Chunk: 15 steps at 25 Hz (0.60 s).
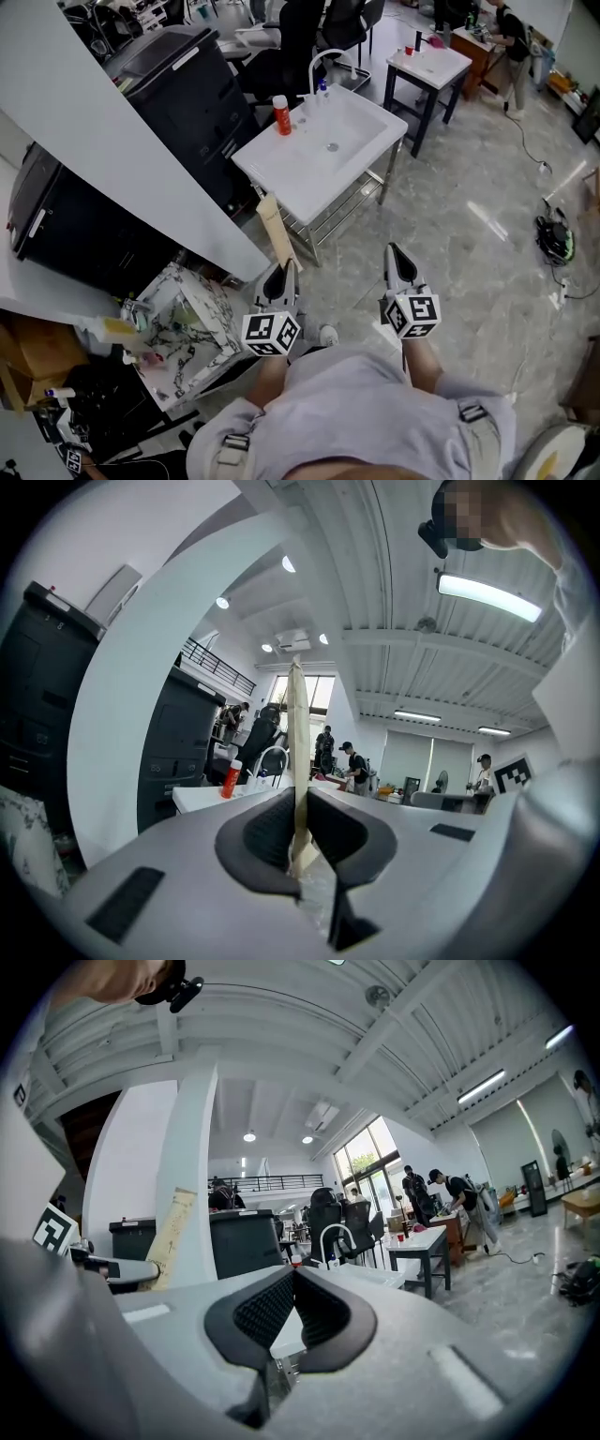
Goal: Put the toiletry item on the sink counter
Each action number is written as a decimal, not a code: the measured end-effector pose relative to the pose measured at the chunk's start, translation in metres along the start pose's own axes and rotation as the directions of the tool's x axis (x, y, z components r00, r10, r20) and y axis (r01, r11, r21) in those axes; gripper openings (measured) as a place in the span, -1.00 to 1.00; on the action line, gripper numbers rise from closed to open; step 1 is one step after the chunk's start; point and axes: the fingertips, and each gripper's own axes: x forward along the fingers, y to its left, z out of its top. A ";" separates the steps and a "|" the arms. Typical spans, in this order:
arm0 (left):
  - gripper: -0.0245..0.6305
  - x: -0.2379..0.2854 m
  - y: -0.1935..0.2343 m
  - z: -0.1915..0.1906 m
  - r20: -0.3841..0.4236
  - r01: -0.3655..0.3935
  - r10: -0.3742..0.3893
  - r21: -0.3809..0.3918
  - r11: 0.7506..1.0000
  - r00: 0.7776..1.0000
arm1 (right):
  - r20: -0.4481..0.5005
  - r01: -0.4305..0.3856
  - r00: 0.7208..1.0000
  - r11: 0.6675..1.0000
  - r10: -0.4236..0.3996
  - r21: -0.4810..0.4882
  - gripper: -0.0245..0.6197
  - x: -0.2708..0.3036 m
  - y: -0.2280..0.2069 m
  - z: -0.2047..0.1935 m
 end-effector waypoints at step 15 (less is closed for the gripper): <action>-0.83 0.058 0.082 0.014 -0.004 0.008 -0.008 -0.045 0.999 1.000 | -0.032 -0.002 0.999 1.000 0.001 -0.015 -0.91 0.100 0.031 -0.002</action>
